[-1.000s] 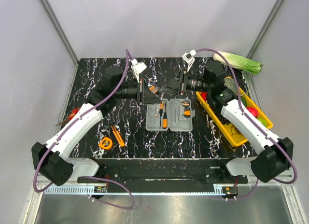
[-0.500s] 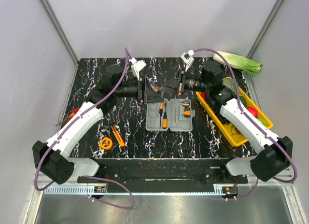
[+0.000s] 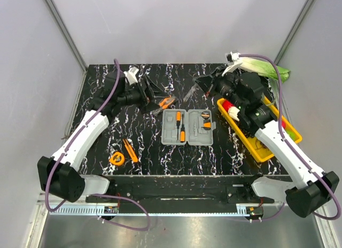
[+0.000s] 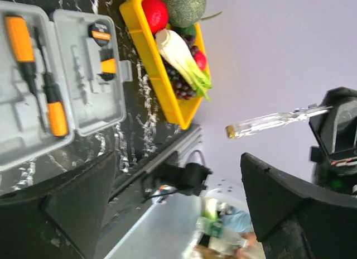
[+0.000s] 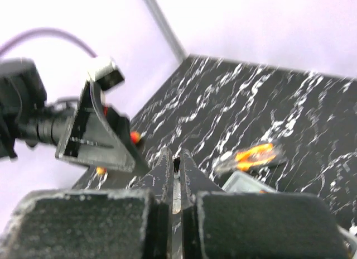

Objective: Pack the tool kit

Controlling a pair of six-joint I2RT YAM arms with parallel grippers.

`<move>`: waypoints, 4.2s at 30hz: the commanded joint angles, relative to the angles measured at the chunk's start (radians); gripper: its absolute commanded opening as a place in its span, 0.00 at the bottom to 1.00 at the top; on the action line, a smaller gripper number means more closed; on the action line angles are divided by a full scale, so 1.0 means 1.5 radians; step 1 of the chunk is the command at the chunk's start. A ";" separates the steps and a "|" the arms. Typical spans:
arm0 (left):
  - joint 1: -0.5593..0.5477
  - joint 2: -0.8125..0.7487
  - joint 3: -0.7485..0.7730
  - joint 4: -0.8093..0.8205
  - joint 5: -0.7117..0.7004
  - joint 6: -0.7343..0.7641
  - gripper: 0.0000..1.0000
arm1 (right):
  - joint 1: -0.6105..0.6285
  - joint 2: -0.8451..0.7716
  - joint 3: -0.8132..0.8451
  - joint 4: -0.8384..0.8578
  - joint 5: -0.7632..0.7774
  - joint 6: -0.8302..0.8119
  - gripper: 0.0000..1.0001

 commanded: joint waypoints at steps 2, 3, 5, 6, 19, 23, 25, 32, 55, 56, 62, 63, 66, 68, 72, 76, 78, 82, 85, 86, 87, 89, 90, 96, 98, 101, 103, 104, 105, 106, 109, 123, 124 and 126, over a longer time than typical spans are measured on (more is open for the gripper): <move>-0.003 -0.011 -0.059 0.314 0.015 -0.309 0.96 | 0.007 -0.037 -0.040 0.174 0.165 0.037 0.00; -0.002 -0.008 -0.054 0.371 0.007 -0.315 0.97 | 0.007 -0.035 -0.039 0.181 0.174 0.078 0.00; -0.011 0.010 -0.021 0.433 0.005 -0.268 0.97 | 0.007 -0.024 -0.022 0.165 0.194 0.149 0.00; -0.017 0.015 0.006 0.432 0.004 -0.224 0.97 | 0.007 -0.017 -0.011 0.144 0.221 0.186 0.00; -0.025 -0.065 0.069 0.283 0.131 0.315 0.98 | -0.001 0.102 0.242 -0.104 -0.032 0.339 0.00; -0.026 -0.077 0.088 0.195 0.162 0.375 0.98 | -0.001 0.146 0.315 -0.167 -0.156 0.298 0.00; -0.026 -0.078 0.088 0.208 0.187 0.360 0.97 | -0.001 0.156 0.330 -0.193 -0.188 0.277 0.00; -0.027 -0.053 0.116 0.208 0.244 0.316 0.95 | -0.001 0.194 0.350 -0.257 -0.345 0.183 0.00; -0.098 0.052 0.111 0.297 0.315 0.079 0.41 | 0.018 0.187 0.297 -0.197 -0.401 0.116 0.00; -0.099 0.052 0.111 0.297 0.315 0.079 0.36 | 0.019 0.183 0.291 -0.190 -0.391 0.122 0.00; -0.100 0.051 0.100 0.295 0.318 0.077 0.01 | 0.019 0.147 0.246 -0.160 -0.323 0.133 0.18; -0.099 0.051 0.099 0.294 0.316 0.077 0.00 | 0.018 0.136 0.238 -0.161 -0.300 0.132 0.33; -0.100 0.048 0.095 0.292 0.310 0.078 0.00 | 0.018 0.091 0.206 -0.159 -0.195 0.132 0.76; -0.098 0.046 0.097 0.282 0.299 0.083 0.00 | 0.019 0.053 0.175 -0.142 -0.128 0.142 0.86; -0.099 0.048 0.111 0.260 0.265 0.086 0.00 | 0.019 -0.027 0.101 -0.108 -0.046 0.145 0.95; -0.099 0.059 0.137 0.231 0.233 0.094 0.00 | 0.019 -0.063 0.060 -0.118 -0.024 0.144 0.95; -0.099 0.067 0.153 0.203 0.206 0.109 0.00 | 0.019 -0.071 0.046 -0.119 -0.026 0.147 0.95; -0.098 0.097 0.200 0.101 0.100 0.162 0.00 | 0.019 -0.070 0.006 -0.120 -0.054 0.157 0.95; -0.098 0.115 0.221 0.084 0.053 0.159 0.00 | 0.020 -0.077 -0.040 -0.092 -0.058 0.173 0.96; -0.098 0.120 0.224 0.084 0.042 0.153 0.00 | 0.020 -0.085 -0.063 -0.068 -0.061 0.183 0.95; -0.099 0.125 0.229 0.084 0.035 0.144 0.00 | 0.023 -0.091 -0.087 -0.045 -0.065 0.189 0.95; -0.099 0.131 0.230 0.085 0.013 0.128 0.00 | 0.030 -0.101 -0.131 0.004 -0.056 0.203 0.96; -0.099 0.133 0.229 0.085 -0.001 0.120 0.00 | 0.034 -0.103 -0.148 0.017 -0.055 0.206 0.95; -0.111 0.141 0.223 0.084 -0.061 0.097 0.00 | 0.056 -0.078 -0.163 0.071 -0.042 0.189 0.96; -0.120 0.139 0.218 0.084 -0.084 0.094 0.00 | 0.060 -0.070 -0.154 0.077 -0.043 0.183 0.96; -0.126 0.141 0.212 0.085 -0.103 0.085 0.00 | 0.061 -0.060 -0.134 0.078 -0.045 0.172 0.97; -0.131 0.145 0.213 0.084 -0.106 0.077 0.00 | 0.060 -0.048 -0.121 0.076 -0.049 0.167 0.97; -0.131 0.146 0.215 0.084 -0.110 0.074 0.00 | 0.061 -0.041 -0.114 0.073 -0.053 0.166 0.97; -0.134 0.147 0.212 0.084 -0.113 0.071 0.00 | 0.061 -0.035 -0.109 0.073 -0.056 0.167 0.97; -0.134 0.148 0.213 0.085 -0.116 0.069 0.00 | 0.062 -0.031 -0.106 0.074 -0.060 0.167 0.97; -0.136 0.148 0.214 0.078 -0.129 0.055 0.00 | 0.064 -0.020 -0.102 0.069 -0.055 0.170 0.97; -0.141 0.126 0.184 0.000 -0.222 -0.009 0.00 | 0.091 0.022 -0.090 0.067 -0.007 0.179 0.80; -0.141 0.126 0.184 -0.005 -0.228 -0.010 0.00 | 0.092 0.023 -0.088 0.062 -0.004 0.179 0.78; -0.141 0.126 0.186 -0.011 -0.234 -0.014 0.00 | 0.092 0.024 -0.085 0.053 0.005 0.179 0.72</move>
